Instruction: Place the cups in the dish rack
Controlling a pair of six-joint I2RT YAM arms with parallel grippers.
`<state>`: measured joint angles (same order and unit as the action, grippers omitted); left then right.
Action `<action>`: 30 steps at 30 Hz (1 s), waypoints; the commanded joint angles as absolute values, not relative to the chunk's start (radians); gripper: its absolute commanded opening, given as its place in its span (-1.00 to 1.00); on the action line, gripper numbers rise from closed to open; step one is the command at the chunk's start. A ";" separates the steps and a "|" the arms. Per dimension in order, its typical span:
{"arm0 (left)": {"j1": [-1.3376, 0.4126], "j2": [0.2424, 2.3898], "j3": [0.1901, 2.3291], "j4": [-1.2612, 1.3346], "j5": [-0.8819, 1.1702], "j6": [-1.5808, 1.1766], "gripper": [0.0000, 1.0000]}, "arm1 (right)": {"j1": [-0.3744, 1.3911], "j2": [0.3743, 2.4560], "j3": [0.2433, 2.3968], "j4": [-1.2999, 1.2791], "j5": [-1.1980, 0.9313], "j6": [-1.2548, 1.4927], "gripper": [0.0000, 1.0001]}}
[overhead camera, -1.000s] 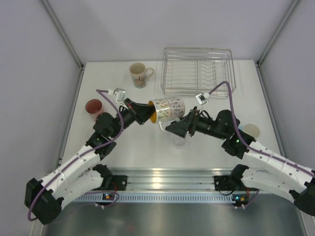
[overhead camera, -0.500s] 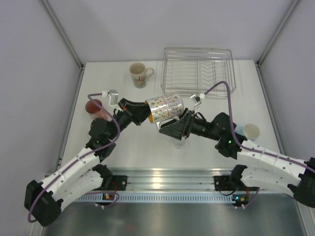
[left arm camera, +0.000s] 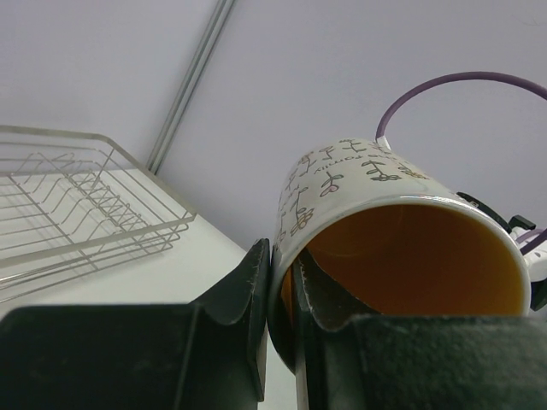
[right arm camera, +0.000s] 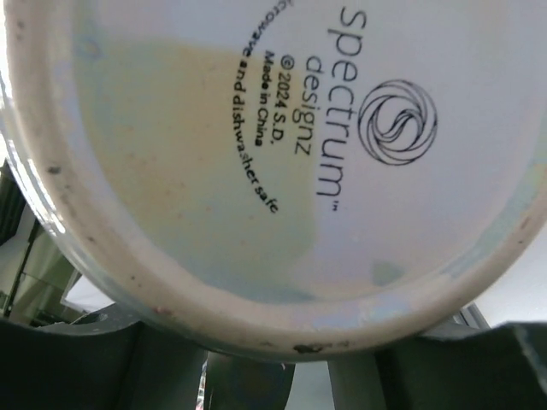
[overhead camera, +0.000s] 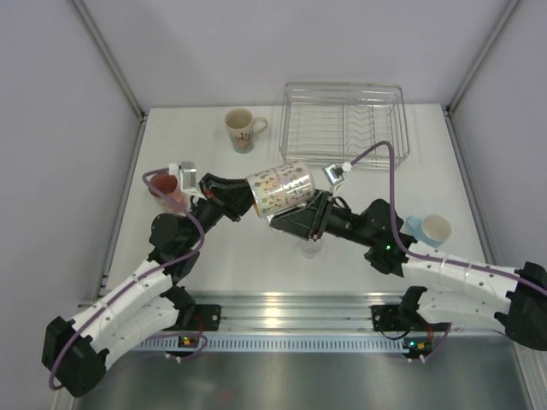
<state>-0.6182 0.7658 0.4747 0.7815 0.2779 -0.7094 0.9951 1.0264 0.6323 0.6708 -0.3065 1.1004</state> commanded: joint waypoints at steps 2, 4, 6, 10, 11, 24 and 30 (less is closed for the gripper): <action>-0.637 0.756 0.460 0.891 0.348 -0.756 -1.00 | 1.009 1.034 0.690 0.787 -0.239 1.091 0.05; -0.635 0.779 0.462 0.891 0.362 -0.765 -1.00 | 1.012 1.025 0.707 0.740 -0.224 1.051 0.08; -0.635 0.793 0.460 0.893 0.367 -0.778 -1.00 | 1.017 1.017 0.707 0.730 -0.201 1.049 0.01; -0.637 0.810 0.434 0.911 0.368 -0.778 -1.00 | 1.015 0.993 0.695 0.748 -0.190 1.063 -0.56; -0.637 0.813 0.430 0.911 0.373 -0.769 -1.00 | 1.017 0.988 0.684 0.753 -0.180 1.068 -0.76; -0.635 0.793 0.462 0.735 0.350 -0.753 0.47 | 1.014 0.905 0.730 0.589 -0.005 0.931 -1.00; -0.637 0.732 0.508 0.528 0.287 -0.703 0.96 | 1.002 0.911 0.825 0.437 0.106 0.841 -1.00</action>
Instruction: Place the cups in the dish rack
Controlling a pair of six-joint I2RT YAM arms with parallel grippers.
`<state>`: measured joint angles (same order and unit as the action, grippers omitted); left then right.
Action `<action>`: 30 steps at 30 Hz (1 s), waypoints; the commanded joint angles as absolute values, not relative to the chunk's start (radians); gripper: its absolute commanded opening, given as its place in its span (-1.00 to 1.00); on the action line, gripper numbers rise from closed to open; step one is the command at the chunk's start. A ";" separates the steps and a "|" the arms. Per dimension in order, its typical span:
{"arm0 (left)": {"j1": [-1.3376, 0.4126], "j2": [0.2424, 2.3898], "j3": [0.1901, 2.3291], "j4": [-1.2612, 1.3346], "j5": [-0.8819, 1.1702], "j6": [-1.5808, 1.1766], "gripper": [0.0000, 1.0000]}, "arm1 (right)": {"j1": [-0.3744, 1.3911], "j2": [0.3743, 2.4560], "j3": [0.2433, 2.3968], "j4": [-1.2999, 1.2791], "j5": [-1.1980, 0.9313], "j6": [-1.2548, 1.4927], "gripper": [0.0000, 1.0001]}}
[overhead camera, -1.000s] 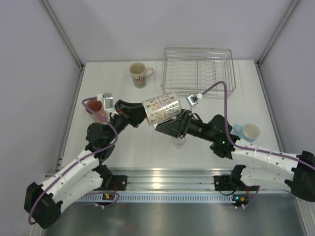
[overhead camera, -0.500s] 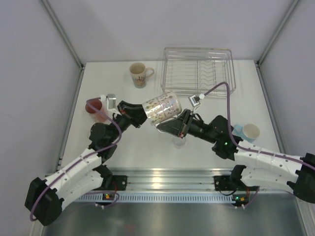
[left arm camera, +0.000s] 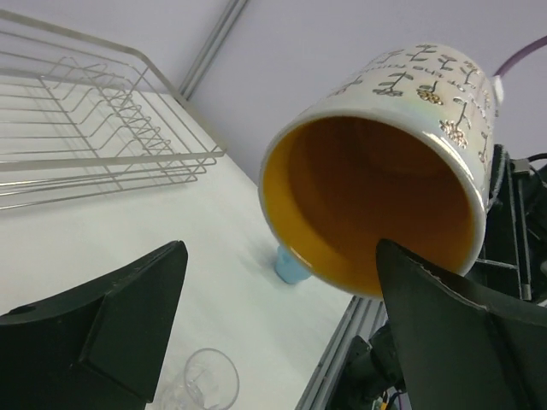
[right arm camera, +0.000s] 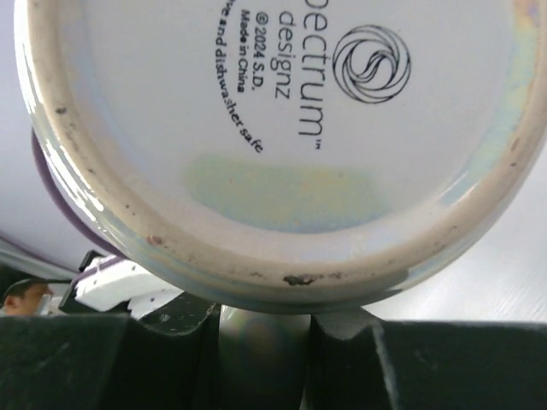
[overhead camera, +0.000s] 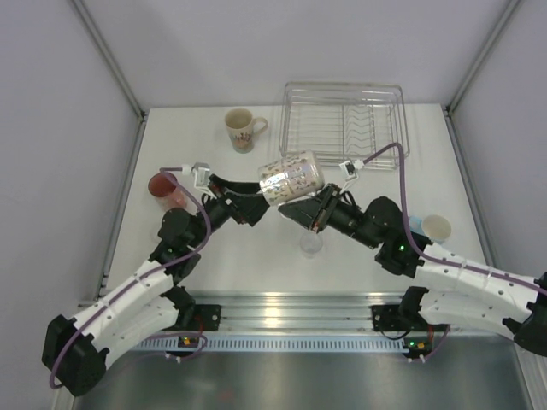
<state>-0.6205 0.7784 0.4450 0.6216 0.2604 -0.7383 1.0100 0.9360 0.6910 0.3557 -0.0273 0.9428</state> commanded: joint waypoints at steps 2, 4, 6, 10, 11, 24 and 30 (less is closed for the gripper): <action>-0.637 0.715 0.535 0.378 0.215 -0.678 0.96 | 0.991 0.920 0.856 0.410 0.123 0.828 -1.00; -0.637 0.712 0.583 0.220 0.161 -0.663 0.96 | 0.980 0.926 0.877 0.378 0.123 0.809 -1.00; -0.635 0.721 0.638 0.140 0.106 -0.632 0.96 | 0.962 0.933 0.925 0.288 0.162 0.775 -1.00; -0.635 0.753 0.730 -0.058 0.038 -0.603 0.96 | 0.936 0.994 1.064 0.046 0.329 0.664 -1.00; -0.635 0.759 0.741 -0.108 0.037 -0.595 0.96 | 0.916 1.018 1.139 0.003 0.401 0.605 -1.00; -0.635 0.808 0.732 -0.181 0.032 -0.577 0.96 | 0.514 1.607 1.618 -0.179 0.383 0.376 -1.00; -0.635 0.792 0.704 -0.172 0.023 -0.597 0.95 | 0.472 1.863 1.870 -0.212 0.402 0.293 -1.00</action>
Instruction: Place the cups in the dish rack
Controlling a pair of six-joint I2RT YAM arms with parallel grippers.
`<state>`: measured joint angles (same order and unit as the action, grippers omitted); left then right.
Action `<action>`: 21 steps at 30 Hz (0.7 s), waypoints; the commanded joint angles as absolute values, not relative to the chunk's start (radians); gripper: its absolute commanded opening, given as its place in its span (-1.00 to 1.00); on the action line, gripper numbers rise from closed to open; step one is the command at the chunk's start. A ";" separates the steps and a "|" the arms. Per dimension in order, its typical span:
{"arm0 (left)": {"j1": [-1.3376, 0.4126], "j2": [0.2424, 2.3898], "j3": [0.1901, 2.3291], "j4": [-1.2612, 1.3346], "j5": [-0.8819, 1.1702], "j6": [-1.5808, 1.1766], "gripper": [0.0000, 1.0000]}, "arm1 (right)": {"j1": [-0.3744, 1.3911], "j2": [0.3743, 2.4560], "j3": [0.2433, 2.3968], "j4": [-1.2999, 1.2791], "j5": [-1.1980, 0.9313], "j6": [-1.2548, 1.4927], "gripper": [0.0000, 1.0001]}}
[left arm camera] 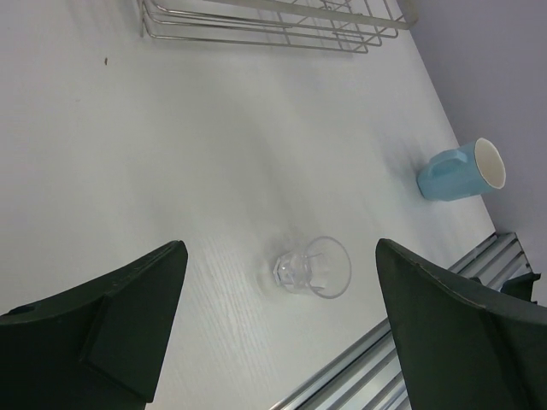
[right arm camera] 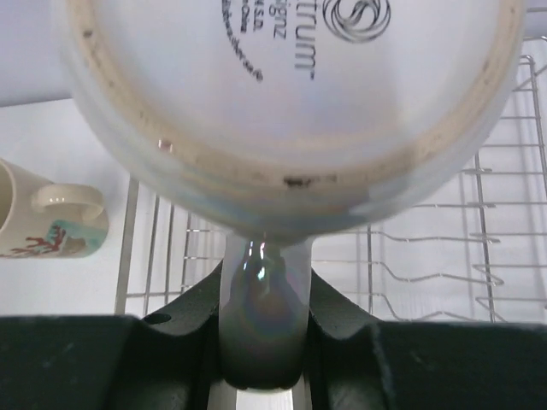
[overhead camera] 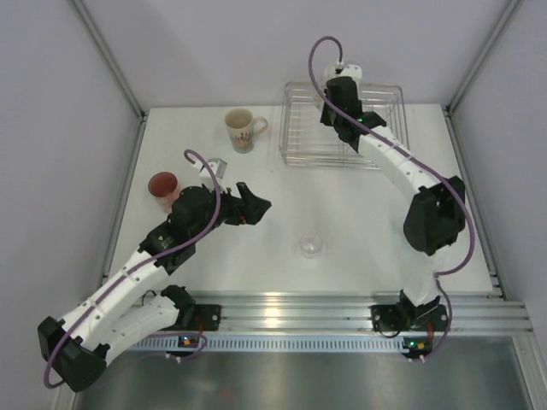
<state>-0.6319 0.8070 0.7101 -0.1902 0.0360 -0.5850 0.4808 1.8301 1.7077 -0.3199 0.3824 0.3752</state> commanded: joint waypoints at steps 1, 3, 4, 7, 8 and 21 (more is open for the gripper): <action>-0.634 0.792 0.704 -0.172 0.023 -0.594 0.95 | 0.466 1.894 1.919 -0.218 0.403 0.293 -1.00; -0.635 0.793 0.706 -0.172 0.020 -0.592 0.94 | 0.453 1.975 1.959 -0.222 0.410 0.295 -1.00; -0.634 0.793 0.707 -0.172 0.021 -0.594 0.94 | 0.445 2.000 1.991 -0.230 0.413 0.301 -1.00; -0.635 0.793 0.706 -0.172 0.037 -0.604 0.94 | 0.434 2.080 2.032 -0.213 0.432 0.293 -1.00; -0.635 0.792 0.704 -0.172 0.044 -0.610 0.93 | 0.433 2.095 2.039 -0.204 0.440 0.287 -1.00; -0.635 0.811 0.690 -0.169 0.083 -0.663 0.93 | 0.377 2.270 2.103 -0.098 0.419 0.215 -1.00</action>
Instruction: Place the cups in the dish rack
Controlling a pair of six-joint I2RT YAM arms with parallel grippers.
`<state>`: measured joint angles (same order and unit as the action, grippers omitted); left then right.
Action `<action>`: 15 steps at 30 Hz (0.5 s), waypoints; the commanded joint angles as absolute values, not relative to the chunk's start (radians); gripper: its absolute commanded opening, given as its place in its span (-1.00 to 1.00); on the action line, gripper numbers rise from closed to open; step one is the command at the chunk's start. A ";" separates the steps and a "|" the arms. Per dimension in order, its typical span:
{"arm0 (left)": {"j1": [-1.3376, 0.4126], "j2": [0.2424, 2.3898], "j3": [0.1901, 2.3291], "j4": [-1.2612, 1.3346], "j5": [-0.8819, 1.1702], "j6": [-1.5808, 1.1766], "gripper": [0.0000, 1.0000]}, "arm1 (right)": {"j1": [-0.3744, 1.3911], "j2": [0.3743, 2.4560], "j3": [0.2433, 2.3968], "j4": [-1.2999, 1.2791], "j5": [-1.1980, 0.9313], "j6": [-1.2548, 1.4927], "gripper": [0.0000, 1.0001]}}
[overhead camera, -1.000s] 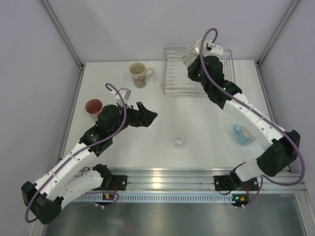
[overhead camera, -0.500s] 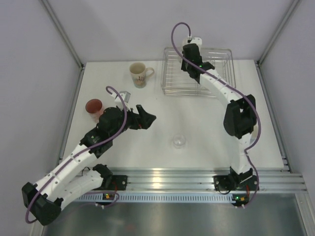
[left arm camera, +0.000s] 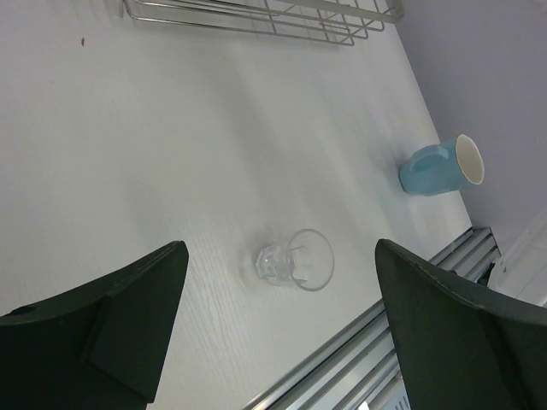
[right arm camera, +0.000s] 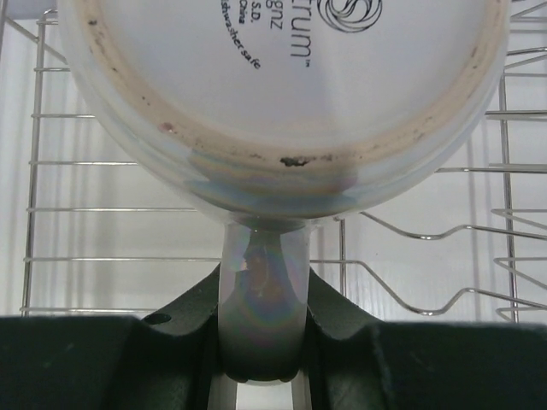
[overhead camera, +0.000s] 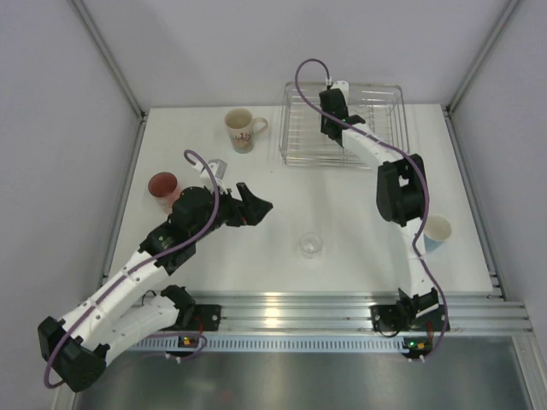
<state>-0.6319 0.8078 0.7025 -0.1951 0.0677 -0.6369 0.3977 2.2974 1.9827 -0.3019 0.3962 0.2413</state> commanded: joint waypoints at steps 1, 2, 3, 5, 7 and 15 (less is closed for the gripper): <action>-0.635 0.815 0.684 -0.161 0.089 -0.666 0.93 | 0.374 2.278 2.108 -0.095 0.410 0.216 -1.00; -0.635 0.816 0.680 -0.153 0.094 -0.672 0.92 | 0.373 2.292 2.111 -0.092 0.403 0.216 -1.00; -0.635 0.818 0.664 -0.146 0.097 -0.686 0.92 | 0.371 2.301 2.120 -0.086 0.400 0.212 -1.00; -0.635 0.818 0.652 -0.118 0.113 -0.699 0.92 | 0.368 2.316 2.135 -0.084 0.388 0.209 -1.00; -0.635 0.822 0.638 -0.103 0.123 -0.713 0.92 | 0.365 2.335 2.154 -0.075 0.380 0.207 -1.00; -0.635 0.825 0.644 -0.095 0.129 -0.695 0.91 | 0.359 2.401 2.221 -0.064 0.368 0.179 -1.00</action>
